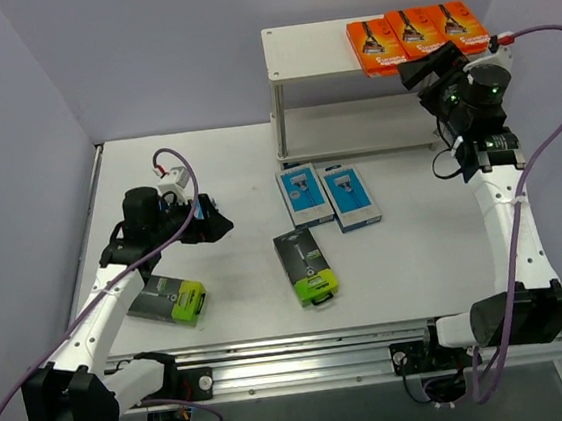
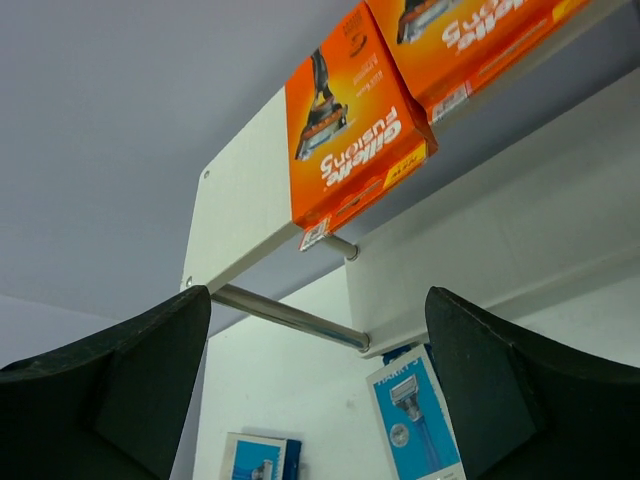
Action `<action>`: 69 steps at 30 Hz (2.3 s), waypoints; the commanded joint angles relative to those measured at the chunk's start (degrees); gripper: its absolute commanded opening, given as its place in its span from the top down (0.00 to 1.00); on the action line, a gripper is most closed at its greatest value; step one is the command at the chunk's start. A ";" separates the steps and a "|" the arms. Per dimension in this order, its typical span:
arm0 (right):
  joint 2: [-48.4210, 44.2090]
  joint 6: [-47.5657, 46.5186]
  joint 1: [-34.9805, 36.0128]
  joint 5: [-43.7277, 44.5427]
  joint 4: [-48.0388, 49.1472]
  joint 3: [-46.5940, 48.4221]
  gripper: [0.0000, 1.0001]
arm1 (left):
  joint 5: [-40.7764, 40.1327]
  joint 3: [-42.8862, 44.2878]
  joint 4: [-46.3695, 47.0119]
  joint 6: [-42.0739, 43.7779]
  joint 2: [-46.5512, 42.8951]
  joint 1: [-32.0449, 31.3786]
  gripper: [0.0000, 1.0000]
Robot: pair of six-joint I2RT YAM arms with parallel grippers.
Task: Place and organize the shaving razors onto the shelf
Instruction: Place the shaving razor onto shelf
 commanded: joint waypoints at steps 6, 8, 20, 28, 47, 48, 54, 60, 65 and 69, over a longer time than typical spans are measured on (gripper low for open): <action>2.63 -16.46 -0.47 0.15 -8.76 19.70 0.20 | -3.60 2.89 -1.25 1.24 -2.31 -0.15 0.06; 5.78 -18.74 -0.47 -1.52 -9.73 24.54 0.22 | -3.52 2.89 -1.25 1.15 -2.31 -0.23 0.06; 18.72 -25.34 0.06 -5.39 -9.03 38.18 0.35 | -0.35 2.37 0.16 0.09 -1.87 -0.23 0.06; 15.30 -26.49 1.82 -5.74 -6.04 32.92 0.35 | -0.62 2.28 2.27 -0.52 -3.36 -0.50 0.06; -8.43 -17.97 2.44 -7.85 9.41 -11.21 0.74 | -6.24 31.16 3.50 -7.12 11.03 -12.44 0.06; -8.35 -17.53 2.44 -7.85 10.12 -11.82 0.77 | -6.68 32.59 3.15 -6.51 12.01 -13.76 0.06; -3.61 -16.47 2.44 -7.33 11.71 -9.29 0.85 | -7.73 32.26 3.50 -1.05 15.80 -15.70 0.06; 2.54 -15.77 2.44 -7.06 12.06 -4.72 0.91 | -9.93 23.74 1.83 4.66 13.34 -15.70 0.06; 5.71 -15.94 2.44 -6.36 12.15 -2.60 0.92 | -12.74 19.16 0.78 7.91 10.18 -15.61 0.06; 7.47 -16.55 4.02 -5.48 11.98 -0.85 0.92 | -13.71 16.79 0.60 9.14 8.86 -15.70 0.06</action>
